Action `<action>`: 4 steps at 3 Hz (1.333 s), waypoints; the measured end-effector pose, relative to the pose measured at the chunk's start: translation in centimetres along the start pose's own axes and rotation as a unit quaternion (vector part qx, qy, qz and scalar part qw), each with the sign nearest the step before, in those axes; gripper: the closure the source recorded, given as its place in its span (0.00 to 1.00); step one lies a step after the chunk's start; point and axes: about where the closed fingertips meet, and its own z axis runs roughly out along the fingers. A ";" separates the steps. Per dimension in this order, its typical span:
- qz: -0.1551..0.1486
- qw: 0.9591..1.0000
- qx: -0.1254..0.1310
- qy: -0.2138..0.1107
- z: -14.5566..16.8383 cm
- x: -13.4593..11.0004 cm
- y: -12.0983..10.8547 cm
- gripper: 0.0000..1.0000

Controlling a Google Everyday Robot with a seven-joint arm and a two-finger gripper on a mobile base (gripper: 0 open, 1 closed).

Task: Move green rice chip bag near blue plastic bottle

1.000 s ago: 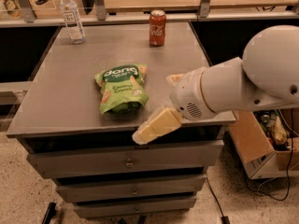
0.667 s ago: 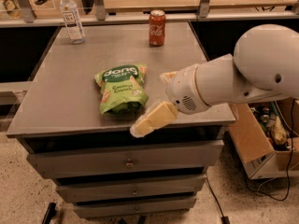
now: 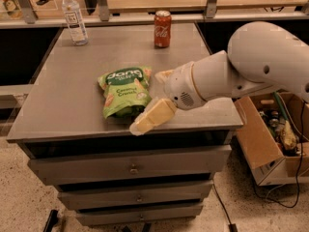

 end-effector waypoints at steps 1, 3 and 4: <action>-0.014 1.000 -0.008 -0.004 2.6 -0.6 0.7 0.00; -0.029 0.999 -0.013 -0.009 4.5 -1.4 -1.8 0.00; -0.044 0.999 -0.018 -0.015 5.2 -2.4 -2.8 0.18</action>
Offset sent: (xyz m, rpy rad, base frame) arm 0.0043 0.0342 -0.0213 0.0129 -0.0147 0.0357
